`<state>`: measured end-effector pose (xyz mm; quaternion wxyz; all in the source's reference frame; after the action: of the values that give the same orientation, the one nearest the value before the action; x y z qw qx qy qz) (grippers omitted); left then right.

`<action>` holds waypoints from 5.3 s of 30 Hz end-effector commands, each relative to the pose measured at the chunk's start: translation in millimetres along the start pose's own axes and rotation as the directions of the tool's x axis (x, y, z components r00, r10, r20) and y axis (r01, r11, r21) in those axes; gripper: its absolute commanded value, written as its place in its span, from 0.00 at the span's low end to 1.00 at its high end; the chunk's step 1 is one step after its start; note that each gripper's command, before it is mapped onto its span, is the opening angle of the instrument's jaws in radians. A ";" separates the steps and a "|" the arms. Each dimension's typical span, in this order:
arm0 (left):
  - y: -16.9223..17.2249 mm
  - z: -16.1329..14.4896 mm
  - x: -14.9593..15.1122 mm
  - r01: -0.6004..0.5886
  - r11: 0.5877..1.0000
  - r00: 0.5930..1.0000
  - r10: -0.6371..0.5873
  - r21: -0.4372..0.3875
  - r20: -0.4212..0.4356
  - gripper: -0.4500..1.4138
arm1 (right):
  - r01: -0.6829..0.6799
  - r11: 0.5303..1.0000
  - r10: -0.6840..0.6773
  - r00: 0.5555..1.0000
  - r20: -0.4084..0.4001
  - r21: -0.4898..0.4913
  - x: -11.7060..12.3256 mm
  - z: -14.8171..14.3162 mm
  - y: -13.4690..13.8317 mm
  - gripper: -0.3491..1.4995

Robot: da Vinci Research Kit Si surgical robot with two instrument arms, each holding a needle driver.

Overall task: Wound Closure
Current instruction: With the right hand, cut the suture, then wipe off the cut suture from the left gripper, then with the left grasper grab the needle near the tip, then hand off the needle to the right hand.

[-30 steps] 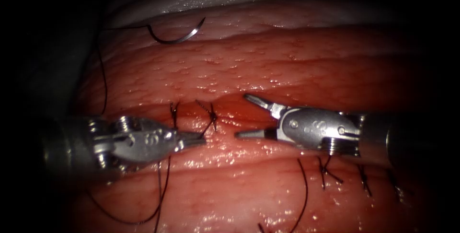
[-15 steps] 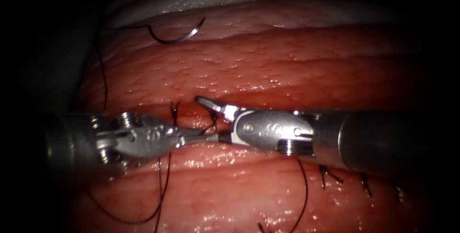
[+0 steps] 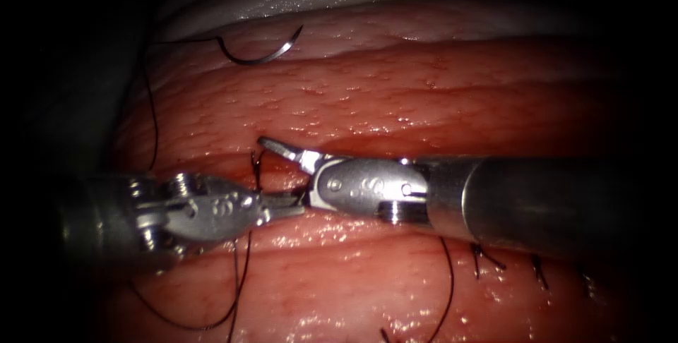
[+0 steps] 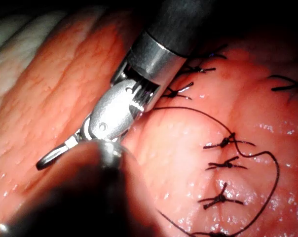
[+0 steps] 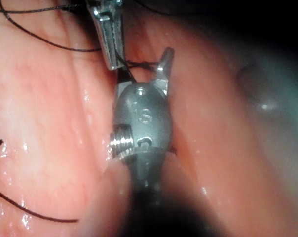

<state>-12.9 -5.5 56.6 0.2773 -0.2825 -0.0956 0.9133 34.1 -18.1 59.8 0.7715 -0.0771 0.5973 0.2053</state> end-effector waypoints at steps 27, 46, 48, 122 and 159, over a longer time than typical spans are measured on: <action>6.0 5.3 1.8 -0.240 0.966 0.968 0.231 -0.091 -0.103 0.00 | 0.091 0.980 -0.074 0.992 0.099 -0.176 1.6 -15.8 10.7 0.79; 4.0 6.9 -1.0 -0.141 0.965 0.960 0.188 -0.221 0.209 0.81 | 0.114 0.973 -0.095 0.990 0.104 -0.203 1.3 -14.5 8.9 0.89; 4.0 5.4 0.2 -0.149 0.967 0.972 0.182 -0.207 0.149 0.76 | 0.115 0.973 -0.095 0.990 0.106 -0.200 1.3 -14.5 8.9 0.89; -13.5 11.6 4.4 -0.556 0.830 0.701 0.498 0.046 -0.511 0.00 | -0.346 0.936 0.352 0.926 0.135 -0.065 -4.1 -14.7 12.0 0.81; 0.2 3.5 4.2 -0.788 0.401 0.069 0.812 0.468 -0.580 0.00 | -0.871 -0.045 0.950 0.114 0.290 0.489 0.8 -7.0 8.1 0.90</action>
<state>-17.4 -3.6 57.0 -0.2536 -0.6269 0.2108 0.7059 24.1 -13.2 57.8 0.3736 0.5544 0.5729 0.4743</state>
